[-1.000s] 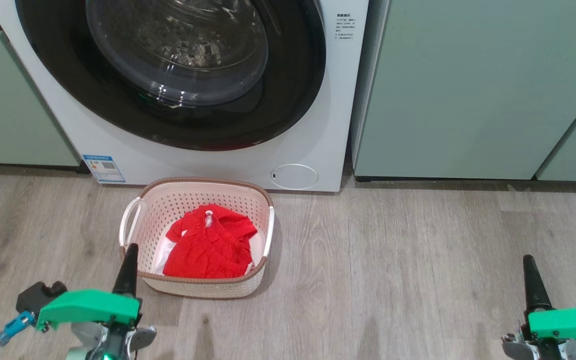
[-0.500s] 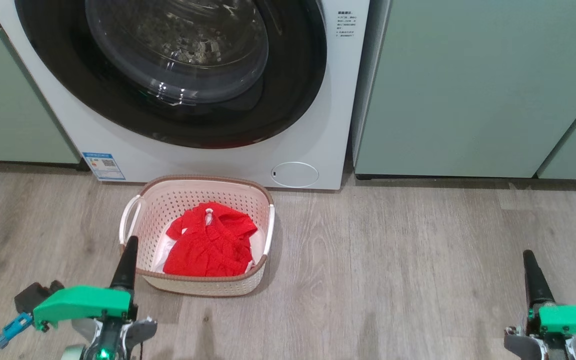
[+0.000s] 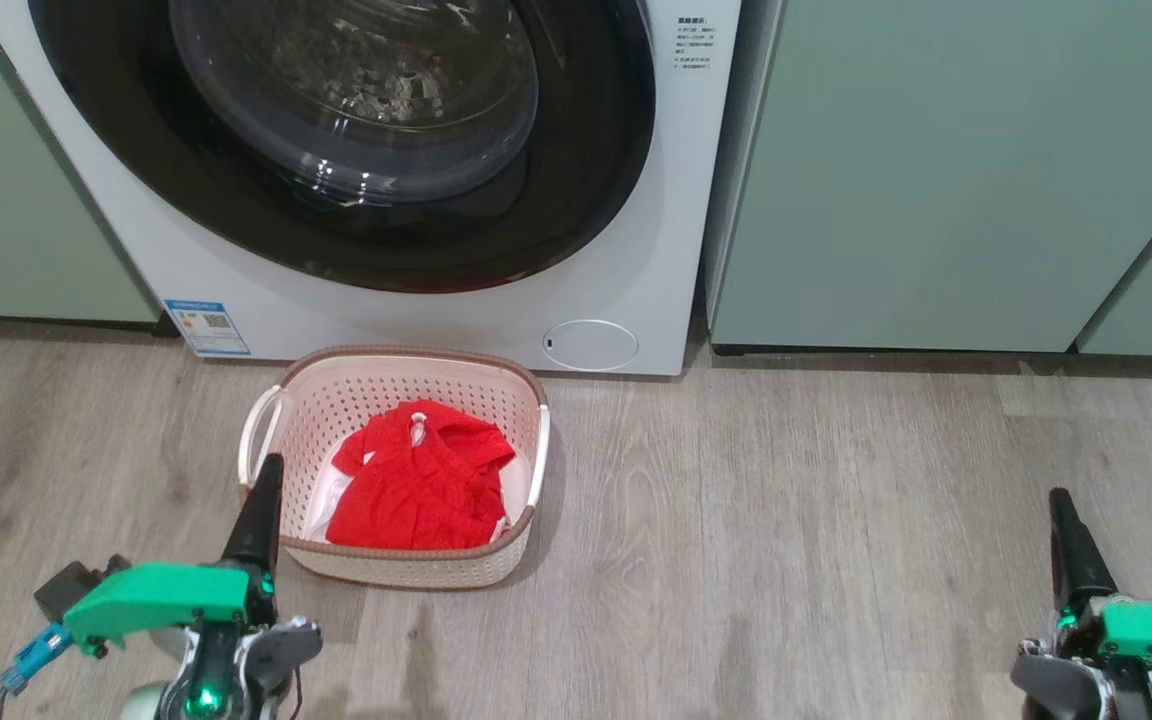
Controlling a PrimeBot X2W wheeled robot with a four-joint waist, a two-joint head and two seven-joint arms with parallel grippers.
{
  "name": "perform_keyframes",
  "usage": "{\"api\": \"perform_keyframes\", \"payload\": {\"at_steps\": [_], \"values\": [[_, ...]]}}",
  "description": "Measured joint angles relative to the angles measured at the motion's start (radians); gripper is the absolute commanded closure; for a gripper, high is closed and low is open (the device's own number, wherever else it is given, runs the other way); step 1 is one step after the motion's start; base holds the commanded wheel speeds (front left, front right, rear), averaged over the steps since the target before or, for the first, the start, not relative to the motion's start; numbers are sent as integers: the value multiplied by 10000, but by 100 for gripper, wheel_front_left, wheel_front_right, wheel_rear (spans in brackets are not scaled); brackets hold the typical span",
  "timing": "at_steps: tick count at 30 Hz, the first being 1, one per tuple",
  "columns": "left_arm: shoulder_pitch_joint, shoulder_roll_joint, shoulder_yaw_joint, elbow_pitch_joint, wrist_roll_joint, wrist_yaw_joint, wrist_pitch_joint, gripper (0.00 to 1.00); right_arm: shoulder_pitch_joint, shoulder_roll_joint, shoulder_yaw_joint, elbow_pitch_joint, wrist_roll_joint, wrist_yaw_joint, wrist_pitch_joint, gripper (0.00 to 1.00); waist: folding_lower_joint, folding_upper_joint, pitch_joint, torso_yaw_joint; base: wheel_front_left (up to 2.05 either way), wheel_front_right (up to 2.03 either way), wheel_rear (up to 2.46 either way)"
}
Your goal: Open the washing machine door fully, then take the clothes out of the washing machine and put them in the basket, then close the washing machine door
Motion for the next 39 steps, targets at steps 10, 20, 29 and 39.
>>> {"api": "perform_keyframes", "payload": {"at_steps": [10, 20, 29, 39], "values": [[11, -119, 222, -343, -1007, 0, 276, 100, -219, 0, -82, -79, 1131, -2, 347, 100, 0, 0, 49, 12, 0, 0, 0], [12, -134, 230, -376, -1066, 0, 276, 100, -219, -2, -88, -84, 1189, -2, 347, 100, 0, 0, 48, 12, 0, 0, 0], [12, -134, 232, -376, -1066, 0, 276, 100, -219, -2, -88, -84, 1189, -2, 347, 100, 0, 0, 48, 12, 0, 0, 0], [12, -134, 232, -376, -1066, 0, 278, 100, -219, -2, -90, -84, 1189, -2, 347, 100, 0, 0, 48, 12, 0, 0, 0]]}}
